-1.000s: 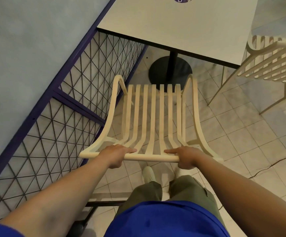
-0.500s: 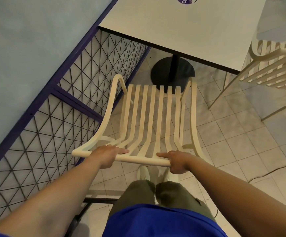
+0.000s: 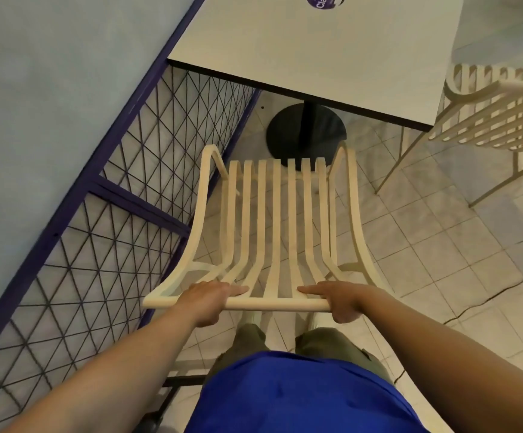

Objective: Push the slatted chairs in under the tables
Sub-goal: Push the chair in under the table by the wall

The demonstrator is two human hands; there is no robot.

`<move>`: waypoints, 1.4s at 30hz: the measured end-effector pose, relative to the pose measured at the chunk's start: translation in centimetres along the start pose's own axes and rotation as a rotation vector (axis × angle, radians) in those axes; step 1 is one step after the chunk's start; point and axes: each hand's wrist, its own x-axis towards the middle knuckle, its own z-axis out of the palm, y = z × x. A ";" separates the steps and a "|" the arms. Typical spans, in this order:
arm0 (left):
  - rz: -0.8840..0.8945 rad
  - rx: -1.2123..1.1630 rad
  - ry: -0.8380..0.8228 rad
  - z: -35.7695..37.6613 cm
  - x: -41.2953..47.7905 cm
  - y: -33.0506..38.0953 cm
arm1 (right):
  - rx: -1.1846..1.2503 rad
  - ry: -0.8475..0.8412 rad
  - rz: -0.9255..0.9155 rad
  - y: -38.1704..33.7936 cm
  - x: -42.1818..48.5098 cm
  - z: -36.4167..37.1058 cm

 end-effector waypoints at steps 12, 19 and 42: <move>0.121 0.055 -0.075 -1.1 -0.1 -3.7 | 0.054 0.000 0.027 -3.4 0.3 1.0; 0.132 0.138 -0.072 -3.7 0.1 -7.3 | 0.123 0.037 0.010 -6.6 1.9 0.9; 0.089 0.234 -0.131 -4.0 -1.5 -12.0 | 0.211 0.088 0.011 -12.6 3.5 2.6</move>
